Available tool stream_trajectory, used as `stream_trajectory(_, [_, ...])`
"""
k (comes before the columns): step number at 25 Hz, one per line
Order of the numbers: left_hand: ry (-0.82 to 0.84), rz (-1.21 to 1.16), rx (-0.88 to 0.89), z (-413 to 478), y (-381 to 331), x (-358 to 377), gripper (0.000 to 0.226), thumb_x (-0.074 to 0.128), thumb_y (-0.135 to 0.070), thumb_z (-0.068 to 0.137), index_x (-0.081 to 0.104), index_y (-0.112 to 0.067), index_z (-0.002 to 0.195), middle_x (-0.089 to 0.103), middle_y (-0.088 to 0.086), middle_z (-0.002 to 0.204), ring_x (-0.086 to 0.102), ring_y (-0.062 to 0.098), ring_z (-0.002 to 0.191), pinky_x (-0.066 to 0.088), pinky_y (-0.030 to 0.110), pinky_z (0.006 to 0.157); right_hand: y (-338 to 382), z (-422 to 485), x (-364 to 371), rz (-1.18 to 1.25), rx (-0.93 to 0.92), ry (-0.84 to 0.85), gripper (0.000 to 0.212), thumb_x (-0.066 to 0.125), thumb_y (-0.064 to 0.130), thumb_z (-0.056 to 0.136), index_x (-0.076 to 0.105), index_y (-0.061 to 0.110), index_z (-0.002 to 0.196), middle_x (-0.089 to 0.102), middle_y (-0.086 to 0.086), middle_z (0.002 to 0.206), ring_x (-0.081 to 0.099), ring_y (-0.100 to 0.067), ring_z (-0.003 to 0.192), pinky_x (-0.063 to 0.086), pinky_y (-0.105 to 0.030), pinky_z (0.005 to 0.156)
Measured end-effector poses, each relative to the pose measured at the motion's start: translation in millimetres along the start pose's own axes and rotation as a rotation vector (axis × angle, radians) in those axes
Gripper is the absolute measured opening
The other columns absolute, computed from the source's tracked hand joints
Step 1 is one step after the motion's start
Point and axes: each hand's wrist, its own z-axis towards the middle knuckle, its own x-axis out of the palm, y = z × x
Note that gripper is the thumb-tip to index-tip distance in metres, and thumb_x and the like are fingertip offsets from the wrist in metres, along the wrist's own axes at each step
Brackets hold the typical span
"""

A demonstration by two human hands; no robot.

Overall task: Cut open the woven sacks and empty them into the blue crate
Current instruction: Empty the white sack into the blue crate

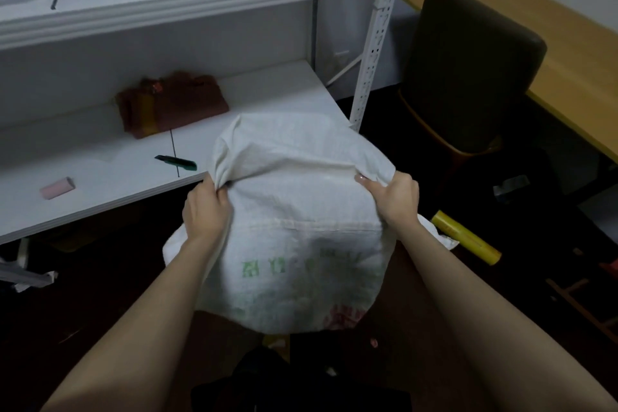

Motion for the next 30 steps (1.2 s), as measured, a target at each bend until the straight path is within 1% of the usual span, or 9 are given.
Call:
stream_trajectory(4, [-0.036,0.006,0.023,11.0,-9.2,-5.6,0.022,0.044,-0.007,0.091,0.056,0.005,0.105,0.060,0.033,0.099,0.055,0.048,0.092,0.041,0.045,0.074,12.3,13.4,-4.0,0.024,-0.058,-0.010,0.055,0.077,0.049,0.070,0.061,-0.003,0.079,0.063,-0.010,0.075,0.060,-0.025,0.073,0.048,-0.037,0.062])
stream_trajectory(8, [-0.191,-0.056,0.071,44.8,-37.0,-23.0,0.026,0.043,-0.005,0.089,0.055,0.007,0.110,0.057,0.032,0.102,0.052,0.044,0.096,0.036,0.044,0.077,46.2,30.4,-15.0,0.215,-0.159,-0.103,0.044,0.078,0.042,0.073,0.071,0.004,0.096,0.071,-0.003,0.089,0.064,-0.015,0.084,0.052,-0.030,0.075])
stream_trajectory(13, [-0.110,-0.001,0.109,40.7,-33.8,-19.2,0.025,0.044,-0.006,0.090,0.055,0.005,0.110,0.058,0.029,0.102,0.053,0.044,0.096,0.039,0.045,0.078,22.2,36.0,-2.7,-0.005,-0.027,-0.045,0.061,0.075,0.053,0.071,0.066,-0.003,0.093,0.069,-0.014,0.091,0.064,-0.027,0.086,0.054,-0.040,0.074])
stream_trajectory(17, [-0.171,-0.035,0.117,48.8,-36.3,-14.2,0.027,0.043,-0.002,0.088,0.055,0.005,0.111,0.058,0.029,0.099,0.053,0.043,0.095,0.038,0.044,0.078,28.4,42.9,-5.1,0.032,-0.109,-0.100,0.057,0.073,0.051,0.073,0.064,-0.005,0.081,0.066,-0.011,0.077,0.061,-0.024,0.075,0.047,-0.035,0.061])
stream_trajectory(20, [-0.122,-0.045,0.078,43.8,-32.7,-9.0,0.025,0.043,-0.004,0.088,0.055,0.005,0.108,0.060,0.029,0.100,0.054,0.044,0.095,0.041,0.046,0.079,34.9,39.9,-9.5,-0.174,-0.157,-0.029,0.059,0.070,0.051,0.077,0.037,0.008,0.053,0.039,-0.003,0.052,0.044,-0.021,0.057,0.028,-0.032,0.053])
stream_trajectory(23, [-0.234,-0.147,0.147,72.0,-46.3,-18.2,0.032,0.041,-0.005,0.084,0.056,0.001,0.112,0.061,0.026,0.102,0.055,0.041,0.095,0.043,0.044,0.080,60.2,55.8,-20.9,-0.106,-0.259,-0.176,0.066,0.071,0.051,0.076,0.026,0.011,0.049,0.027,0.000,0.047,0.028,-0.012,0.047,0.020,-0.029,0.052])
stream_trajectory(25, [-0.247,-0.160,0.163,84.1,-51.8,-25.3,0.038,0.040,-0.004,0.082,0.055,-0.002,0.117,0.061,0.023,0.104,0.055,0.038,0.095,0.043,0.042,0.081,66.2,60.4,-20.1,-0.022,-0.281,-0.231,0.064,0.071,0.052,0.076,0.033,0.007,0.051,0.032,-0.003,0.049,0.032,-0.014,0.047,0.021,-0.029,0.051])
stream_trajectory(27, [-0.174,-0.075,0.129,77.7,-39.8,-19.5,0.036,0.042,-0.004,0.086,0.054,0.000,0.120,0.060,0.026,0.106,0.054,0.041,0.098,0.042,0.044,0.081,50.0,53.2,-7.6,-0.125,-0.217,-0.130,0.060,0.069,0.053,0.077,0.039,0.006,0.055,0.042,-0.005,0.053,0.048,-0.023,0.056,0.026,-0.030,0.052])
stream_trajectory(30, [-0.079,-0.001,0.101,53.6,-22.8,-4.6,0.030,0.042,-0.006,0.090,0.054,0.001,0.116,0.061,0.027,0.105,0.055,0.042,0.098,0.043,0.046,0.080,30.7,46.8,0.3,-0.211,-0.087,0.037,0.059,0.071,0.053,0.076,0.035,0.011,0.055,0.040,-0.001,0.056,0.049,-0.025,0.063,0.027,-0.030,0.048])
